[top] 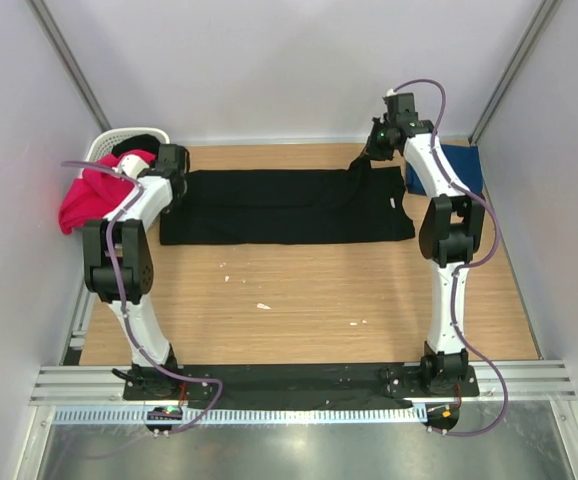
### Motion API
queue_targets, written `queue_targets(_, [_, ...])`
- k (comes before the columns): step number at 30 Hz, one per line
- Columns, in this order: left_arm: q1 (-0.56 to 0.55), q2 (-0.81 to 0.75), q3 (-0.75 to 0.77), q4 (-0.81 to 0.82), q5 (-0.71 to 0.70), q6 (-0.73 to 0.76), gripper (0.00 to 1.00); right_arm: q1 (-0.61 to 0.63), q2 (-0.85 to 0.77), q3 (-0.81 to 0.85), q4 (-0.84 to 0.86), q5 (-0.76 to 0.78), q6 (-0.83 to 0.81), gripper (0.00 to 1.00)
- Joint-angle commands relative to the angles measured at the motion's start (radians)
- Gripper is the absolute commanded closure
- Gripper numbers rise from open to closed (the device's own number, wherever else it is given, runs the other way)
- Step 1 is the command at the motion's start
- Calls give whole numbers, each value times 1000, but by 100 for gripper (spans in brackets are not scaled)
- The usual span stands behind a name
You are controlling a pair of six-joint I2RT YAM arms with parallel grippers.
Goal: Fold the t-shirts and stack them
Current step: Fold the tshirt
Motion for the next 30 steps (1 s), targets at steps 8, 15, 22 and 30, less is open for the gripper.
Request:
queue_targets(8, [3, 68, 85, 18, -61, 34, 100, -37, 86, 120, -22, 82, -3, 99])
queue_targets(15, [-1, 99, 127, 18, -42, 86, 78, -45, 106, 132, -36, 89, -5, 85])
queue_targets(22, [-16, 47, 187, 48, 24, 181, 10, -47, 68, 248, -97, 27, -29, 19])
queue_targets(30, [-124, -17, 295, 223, 257, 443, 6, -47, -121, 204, -120, 81, -66, 1])
